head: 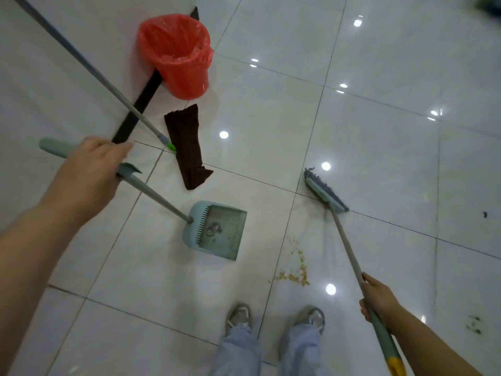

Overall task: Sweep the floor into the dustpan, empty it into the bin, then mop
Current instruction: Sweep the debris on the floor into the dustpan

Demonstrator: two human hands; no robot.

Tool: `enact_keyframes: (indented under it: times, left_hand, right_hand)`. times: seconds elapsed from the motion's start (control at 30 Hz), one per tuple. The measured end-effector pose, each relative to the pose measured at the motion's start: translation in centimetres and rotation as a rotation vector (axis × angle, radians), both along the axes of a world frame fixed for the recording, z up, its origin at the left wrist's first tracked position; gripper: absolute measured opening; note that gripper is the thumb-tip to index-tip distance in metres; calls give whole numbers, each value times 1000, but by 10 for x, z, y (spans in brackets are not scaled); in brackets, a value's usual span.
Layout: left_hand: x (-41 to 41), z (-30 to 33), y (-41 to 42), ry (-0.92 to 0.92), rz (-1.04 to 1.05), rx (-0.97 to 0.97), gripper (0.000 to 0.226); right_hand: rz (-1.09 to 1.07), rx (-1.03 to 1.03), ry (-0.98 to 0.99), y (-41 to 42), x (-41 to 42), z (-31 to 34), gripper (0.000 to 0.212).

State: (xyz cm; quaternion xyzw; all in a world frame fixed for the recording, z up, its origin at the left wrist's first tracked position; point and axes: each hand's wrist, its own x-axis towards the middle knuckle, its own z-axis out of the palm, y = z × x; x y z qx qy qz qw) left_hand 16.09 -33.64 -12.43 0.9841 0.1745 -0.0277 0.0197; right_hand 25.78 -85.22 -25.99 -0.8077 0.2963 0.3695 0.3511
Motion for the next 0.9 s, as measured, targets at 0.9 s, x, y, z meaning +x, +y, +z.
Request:
enact_keyframes:
  times: [0.9]
  left_hand:
    - [92, 0, -148, 158, 79, -331, 40]
  right_hand:
    - [6, -4, 88, -105, 30, -18, 41]
